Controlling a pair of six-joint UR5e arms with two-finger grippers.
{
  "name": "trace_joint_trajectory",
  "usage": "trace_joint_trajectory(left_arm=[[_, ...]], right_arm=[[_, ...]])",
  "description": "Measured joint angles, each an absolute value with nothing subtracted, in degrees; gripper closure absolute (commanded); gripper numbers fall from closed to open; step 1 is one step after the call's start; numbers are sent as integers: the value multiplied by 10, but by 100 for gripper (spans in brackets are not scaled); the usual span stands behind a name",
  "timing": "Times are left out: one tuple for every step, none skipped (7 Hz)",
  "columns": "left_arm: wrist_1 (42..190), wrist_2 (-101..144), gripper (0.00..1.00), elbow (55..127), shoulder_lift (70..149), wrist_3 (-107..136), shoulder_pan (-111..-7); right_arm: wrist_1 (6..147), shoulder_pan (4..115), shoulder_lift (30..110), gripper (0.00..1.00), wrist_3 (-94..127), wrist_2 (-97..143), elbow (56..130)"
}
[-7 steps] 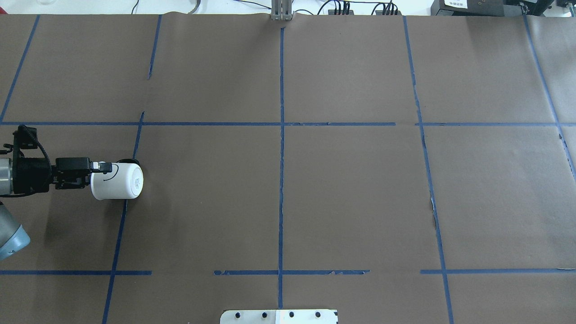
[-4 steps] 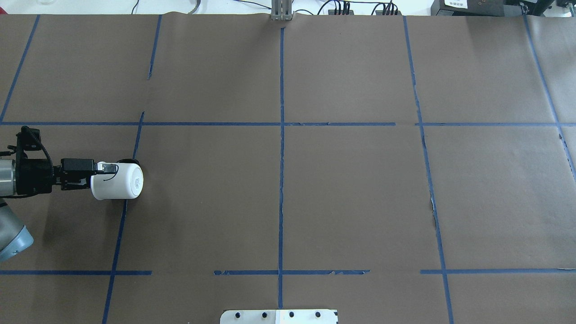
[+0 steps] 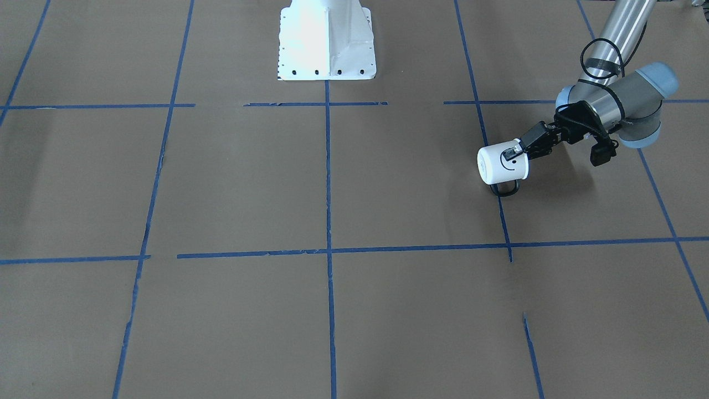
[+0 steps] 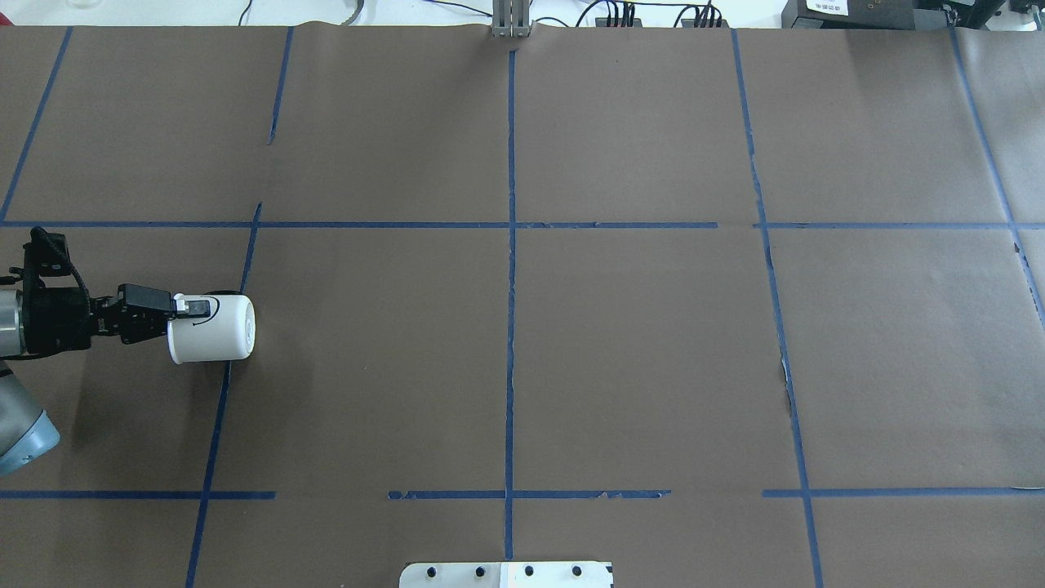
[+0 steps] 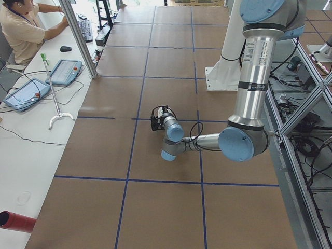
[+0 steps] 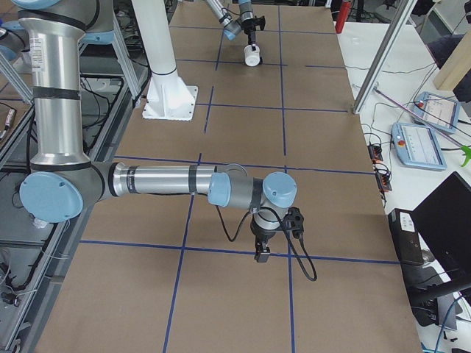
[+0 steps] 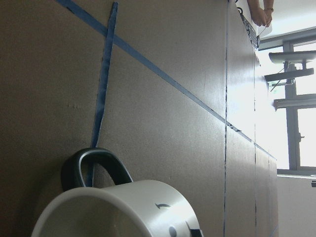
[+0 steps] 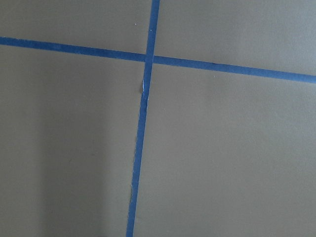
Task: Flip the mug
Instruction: 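Lift the white mug with the left gripper and carry it toward the table center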
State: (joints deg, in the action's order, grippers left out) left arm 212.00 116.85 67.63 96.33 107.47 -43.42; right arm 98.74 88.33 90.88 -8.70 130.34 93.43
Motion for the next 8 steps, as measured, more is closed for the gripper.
trace_joint_trajectory(left_arm=[[2122, 1166, 100, 689, 962, 1097, -434], [2104, 1166, 100, 718, 959, 1122, -434], [2051, 1168, 100, 757, 957, 1138, -435], [1967, 1174, 100, 807, 958, 1143, -436], [1870, 1184, 100, 858, 964, 1142, -438], [1769, 1189, 100, 900, 984, 1140, -437], [1646, 1192, 100, 931, 1027, 1138, -435], [1501, 1192, 100, 953, 1092, 1129, -430]], right_arm=[[987, 883, 909, 0, -87, 1303, 934], [987, 883, 909, 0, -87, 1303, 935], [987, 883, 909, 0, -87, 1303, 935], [987, 883, 909, 0, -87, 1303, 935], [987, 883, 909, 0, -87, 1303, 935], [987, 883, 909, 0, -87, 1303, 935], [987, 883, 909, 0, -87, 1303, 935], [987, 883, 909, 0, -87, 1303, 935]])
